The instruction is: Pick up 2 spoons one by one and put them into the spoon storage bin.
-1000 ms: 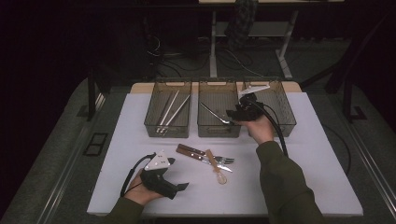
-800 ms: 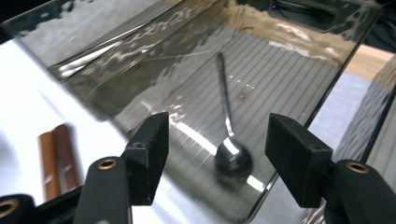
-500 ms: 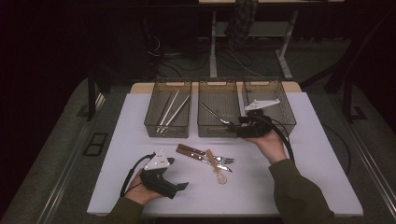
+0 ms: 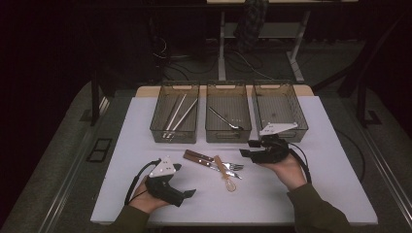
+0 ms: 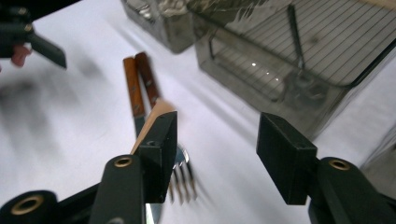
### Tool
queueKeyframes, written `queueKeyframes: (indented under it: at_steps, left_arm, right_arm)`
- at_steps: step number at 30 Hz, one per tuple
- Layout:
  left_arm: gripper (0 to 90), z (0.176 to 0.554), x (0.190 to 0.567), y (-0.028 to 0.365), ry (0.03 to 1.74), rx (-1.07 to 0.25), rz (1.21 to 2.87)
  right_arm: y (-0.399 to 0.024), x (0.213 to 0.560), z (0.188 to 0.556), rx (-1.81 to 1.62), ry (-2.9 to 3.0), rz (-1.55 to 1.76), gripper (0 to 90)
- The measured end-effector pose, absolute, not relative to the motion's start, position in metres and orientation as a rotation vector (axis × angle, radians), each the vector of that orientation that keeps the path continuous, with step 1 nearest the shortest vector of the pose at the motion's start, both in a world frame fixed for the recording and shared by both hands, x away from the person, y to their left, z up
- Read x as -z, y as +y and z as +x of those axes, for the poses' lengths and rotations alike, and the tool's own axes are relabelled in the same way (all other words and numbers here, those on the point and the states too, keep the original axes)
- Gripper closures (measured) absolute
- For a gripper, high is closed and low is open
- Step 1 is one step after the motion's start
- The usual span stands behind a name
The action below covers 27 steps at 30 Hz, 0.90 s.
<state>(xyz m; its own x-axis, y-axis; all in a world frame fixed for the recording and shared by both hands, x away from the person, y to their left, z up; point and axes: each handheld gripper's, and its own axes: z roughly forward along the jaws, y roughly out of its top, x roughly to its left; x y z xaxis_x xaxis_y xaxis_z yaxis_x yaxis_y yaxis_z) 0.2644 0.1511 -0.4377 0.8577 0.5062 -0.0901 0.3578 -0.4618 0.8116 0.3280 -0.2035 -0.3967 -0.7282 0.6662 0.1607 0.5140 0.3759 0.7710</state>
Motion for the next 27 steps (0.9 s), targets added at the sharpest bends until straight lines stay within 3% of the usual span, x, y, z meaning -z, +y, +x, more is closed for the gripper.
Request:
queueKeyframes:
  at_steps: [6,17,27]
  left_arm:
    - [0.0,0.264,0.437,0.153,0.624,-0.201,2.098]
    - [0.0,0.264,0.437,0.152,0.616,-0.199,2.099]
    - [0.0,0.264,0.437,0.152,0.614,-0.2,2.1]
  right_arm:
    - [-0.204,0.402,0.312,-1.282,2.48,0.999,55.7]
    - [-0.178,0.414,0.293,-1.271,2.623,0.859,89.2]
    - [-0.138,0.432,0.286,-1.189,2.744,0.743,89.7]
